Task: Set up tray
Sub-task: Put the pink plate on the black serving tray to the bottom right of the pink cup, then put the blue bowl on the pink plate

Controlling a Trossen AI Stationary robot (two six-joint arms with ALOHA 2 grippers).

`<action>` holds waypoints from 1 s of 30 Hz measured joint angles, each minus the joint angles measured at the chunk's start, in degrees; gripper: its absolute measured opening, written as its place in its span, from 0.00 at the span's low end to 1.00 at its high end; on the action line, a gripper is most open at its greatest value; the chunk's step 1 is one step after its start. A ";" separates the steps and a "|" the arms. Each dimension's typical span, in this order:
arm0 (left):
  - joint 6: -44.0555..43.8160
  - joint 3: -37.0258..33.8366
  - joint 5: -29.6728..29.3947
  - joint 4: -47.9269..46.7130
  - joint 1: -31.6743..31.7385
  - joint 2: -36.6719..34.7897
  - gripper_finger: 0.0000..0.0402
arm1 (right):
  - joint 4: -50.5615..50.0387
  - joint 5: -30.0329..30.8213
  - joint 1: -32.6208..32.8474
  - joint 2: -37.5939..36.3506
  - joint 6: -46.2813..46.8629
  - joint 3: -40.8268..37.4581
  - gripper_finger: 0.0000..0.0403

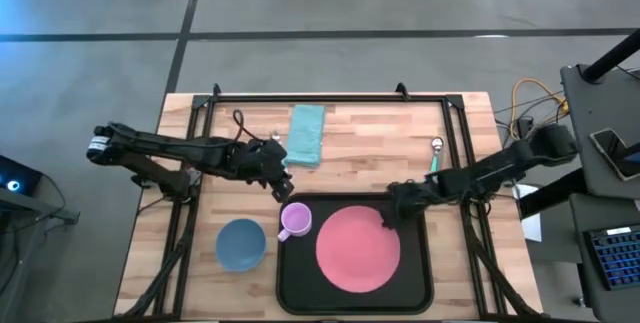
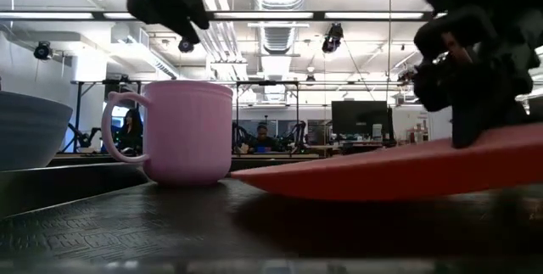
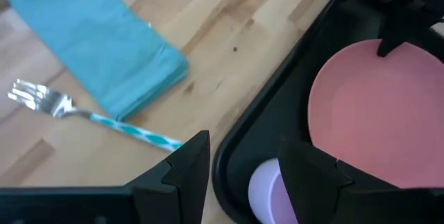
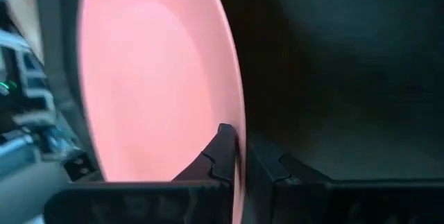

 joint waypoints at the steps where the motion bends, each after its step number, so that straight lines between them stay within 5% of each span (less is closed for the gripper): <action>1: -0.91 0.00 0.04 -0.73 -0.46 -0.12 0.38 | -0.11 -0.86 0.00 2.08 -1.37 0.97 0.04; 11: -8.24 2.23 0.14 -12.29 -4.91 -0.66 0.38 | -3.77 -2.08 0.11 12.59 -15.72 12.79 0.39; 17: -11.85 5.47 3.81 -14.50 -11.52 -0.73 0.38 | -19.83 10.29 0.12 9.13 -26.22 19.13 0.60; 22: -20.98 5.81 4.41 -18.56 -20.85 0.94 0.37 | -29.32 21.56 0.37 2.58 -33.68 20.83 0.69; 30: -29.68 2.79 4.23 -32.45 -25.69 5.92 0.37 | -29.64 25.24 0.04 -3.95 -39.58 19.70 0.73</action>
